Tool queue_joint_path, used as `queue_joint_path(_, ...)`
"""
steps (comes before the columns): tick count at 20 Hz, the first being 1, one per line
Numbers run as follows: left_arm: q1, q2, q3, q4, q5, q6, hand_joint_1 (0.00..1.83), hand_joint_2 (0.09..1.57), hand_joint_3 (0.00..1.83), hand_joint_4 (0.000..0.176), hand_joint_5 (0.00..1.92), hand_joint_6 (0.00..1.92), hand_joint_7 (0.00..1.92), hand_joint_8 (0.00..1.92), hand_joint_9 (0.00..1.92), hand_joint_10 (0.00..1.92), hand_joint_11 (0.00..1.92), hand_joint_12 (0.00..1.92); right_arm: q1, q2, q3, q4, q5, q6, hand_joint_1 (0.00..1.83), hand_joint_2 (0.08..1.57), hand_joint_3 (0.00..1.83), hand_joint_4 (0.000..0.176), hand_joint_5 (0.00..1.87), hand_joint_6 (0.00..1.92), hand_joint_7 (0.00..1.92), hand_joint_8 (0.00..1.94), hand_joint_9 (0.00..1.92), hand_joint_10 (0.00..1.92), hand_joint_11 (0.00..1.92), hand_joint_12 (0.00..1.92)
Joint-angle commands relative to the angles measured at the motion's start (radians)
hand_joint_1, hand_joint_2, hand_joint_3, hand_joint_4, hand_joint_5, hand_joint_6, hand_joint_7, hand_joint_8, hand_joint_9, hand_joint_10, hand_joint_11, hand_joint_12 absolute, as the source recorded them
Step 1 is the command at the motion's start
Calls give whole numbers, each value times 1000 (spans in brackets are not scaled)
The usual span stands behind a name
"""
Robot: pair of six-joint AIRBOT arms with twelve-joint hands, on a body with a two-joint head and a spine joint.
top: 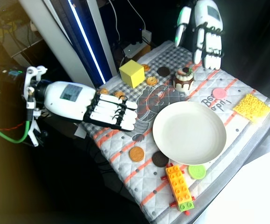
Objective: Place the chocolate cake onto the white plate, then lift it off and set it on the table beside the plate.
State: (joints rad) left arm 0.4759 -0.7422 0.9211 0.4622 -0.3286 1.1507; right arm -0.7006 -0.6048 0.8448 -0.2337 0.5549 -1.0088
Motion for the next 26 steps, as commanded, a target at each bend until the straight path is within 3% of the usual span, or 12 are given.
queue_joint_path(1,-22,2,-3,2,-52,-4,389,1234,7,103,0,0,0,0,0,0,0,0,14,6,-1,16,103,-4,589,1180,9,0,0,0,0,0,0,0,0,438)
queue_joint_path(9,-59,-85,48,61,78,-4,632,1077,0,175,0,0,0,0,0,0,0,0,14,-5,2,24,102,-4,523,1195,1,0,0,0,0,0,0,0,0,276)
queue_joint_path(15,-53,-156,87,74,138,-2,870,990,0,176,0,0,0,0,0,0,0,0,14,-10,4,33,102,-4,526,1201,1,0,0,0,0,0,0,0,0,167)
queue_joint_path(16,-48,-166,93,75,143,-2,922,982,0,140,0,0,0,0,0,0,0,0,14,-11,5,33,102,-4,535,1204,1,0,0,0,0,0,0,0,0,175)
queue_joint_path(18,-44,-185,106,76,156,-2,990,942,31,92,80,15,115,21,120,125,0,1089,14,-11,5,35,102,-4,491,1213,2,0,0,0,0,0,0,0,0,128)
queue_joint_path(19,-44,-194,113,76,158,-2,979,1025,0,87,187,30,207,63,23,625,0,1399,14,-12,6,35,102,-4,415,1233,3,0,0,0,0,0,0,0,0,71)
queue_joint_path(20,-44,-199,117,76,158,-2,1000,1112,17,86,57,628,41,772,4,1172,0,1652,14,-13,6,35,102,-4,389,1239,4,0,0,0,0,0,0,0,0,62)
queue_joint_path(21,-43,-204,119,75,159,-2,1101,1103,5,75,41,1097,11,1216,0,1461,0,1729,14,-14,6,36,102,-4,387,1240,2,0,0,0,0,0,0,0,0,93)
queue_joint_path(22,-43,-204,119,74,156,-2,1148,1110,4,72,45,1370,13,1468,26,1645,7,1857,14,-14,6,36,102,-4,363,1244,3,0,0,0,0,0,0,0,0,100)
queue_joint_path(23,-41,-204,119,67,146,-2,1198,1130,7,0,144,1523,108,1616,145,1769,152,1908,14,-14,6,37,102,-4,368,1242,2,0,0,0,0,0,0,0,0,101)
queue_joint_path(25,-42,-203,119,58,128,-3,1233,1318,26,0,53,1809,420,1780,194,1915,243,1920,14,-15,6,38,102,-4,359,1241,0,0,0,0,0,0,0,0,0,157)
queue_joint_path(26,-43,-202,119,57,122,-3,977,1456,19,24,282,1895,393,1893,154,1920,198,1921,14,-15,6,38,102,-4,384,1245,1,0,0,0,0,0,0,0,0,167)
